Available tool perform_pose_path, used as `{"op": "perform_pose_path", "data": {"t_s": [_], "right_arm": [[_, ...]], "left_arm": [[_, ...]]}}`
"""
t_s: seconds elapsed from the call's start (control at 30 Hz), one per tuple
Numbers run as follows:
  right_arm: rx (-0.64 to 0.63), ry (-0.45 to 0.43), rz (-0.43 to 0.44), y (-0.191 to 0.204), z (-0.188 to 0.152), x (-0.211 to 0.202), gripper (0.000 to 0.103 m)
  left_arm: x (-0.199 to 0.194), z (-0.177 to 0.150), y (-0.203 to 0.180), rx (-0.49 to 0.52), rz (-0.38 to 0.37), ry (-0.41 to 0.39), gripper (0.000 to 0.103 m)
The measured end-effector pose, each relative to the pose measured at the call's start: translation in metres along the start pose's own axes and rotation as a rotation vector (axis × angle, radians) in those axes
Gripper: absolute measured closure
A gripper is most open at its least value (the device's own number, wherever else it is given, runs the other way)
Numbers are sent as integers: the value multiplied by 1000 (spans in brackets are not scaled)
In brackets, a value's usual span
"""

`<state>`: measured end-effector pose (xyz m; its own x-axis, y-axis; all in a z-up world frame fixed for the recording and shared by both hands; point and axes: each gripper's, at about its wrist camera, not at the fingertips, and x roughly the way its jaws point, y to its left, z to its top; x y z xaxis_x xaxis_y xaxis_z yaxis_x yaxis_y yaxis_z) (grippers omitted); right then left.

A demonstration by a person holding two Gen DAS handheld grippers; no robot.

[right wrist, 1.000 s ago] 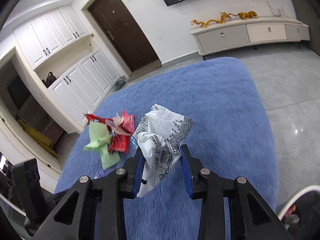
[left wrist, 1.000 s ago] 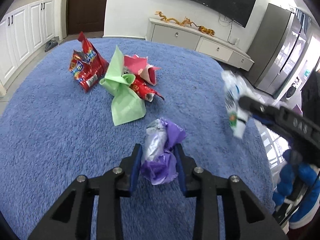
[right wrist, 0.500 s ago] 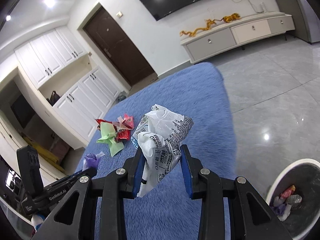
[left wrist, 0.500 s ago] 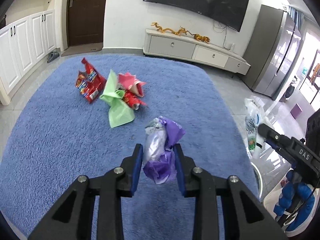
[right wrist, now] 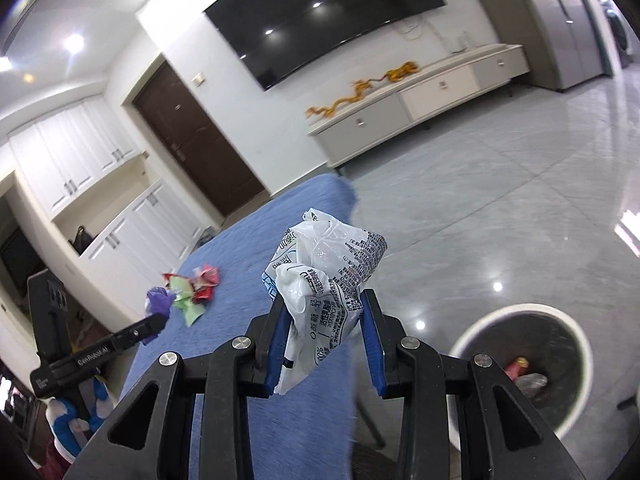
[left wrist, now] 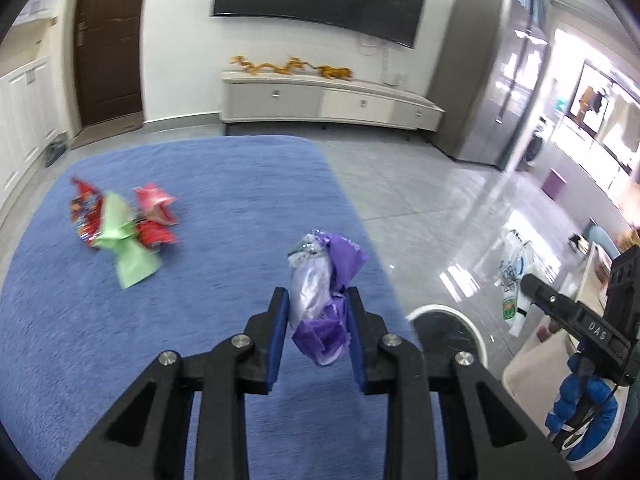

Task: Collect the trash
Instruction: 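Carry both bags over the trash bin and open both tools to drop them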

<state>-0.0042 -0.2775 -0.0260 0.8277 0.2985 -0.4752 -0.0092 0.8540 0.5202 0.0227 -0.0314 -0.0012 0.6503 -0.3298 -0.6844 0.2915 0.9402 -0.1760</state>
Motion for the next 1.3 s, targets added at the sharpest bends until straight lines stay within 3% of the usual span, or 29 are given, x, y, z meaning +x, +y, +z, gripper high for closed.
{"op": "perform_pose_path", "data": {"t_s": [0.23, 0.57, 0.87, 0.97, 1.03, 1.3], "right_arm": [[85, -14, -95, -50, -10, -25, 69], [218, 26, -214, -115, -27, -26, 67], [269, 77, -275, -148, -35, -10, 62], [283, 87, -295, -156, -37, -7, 59], [295, 93, -308, -161, -38, -5, 56], [319, 102, -334, -173, -43, -5, 49]], "left_arm": [[27, 6, -63, 131, -86, 53, 77], [77, -1, -146, 307, -189, 167, 77], [119, -6, -198, 344, -320, 263, 75], [127, -6, -210, 344, -361, 292, 64], [130, -5, -216, 346, -371, 289, 49], [128, -7, -220, 352, -365, 289, 49]]}}
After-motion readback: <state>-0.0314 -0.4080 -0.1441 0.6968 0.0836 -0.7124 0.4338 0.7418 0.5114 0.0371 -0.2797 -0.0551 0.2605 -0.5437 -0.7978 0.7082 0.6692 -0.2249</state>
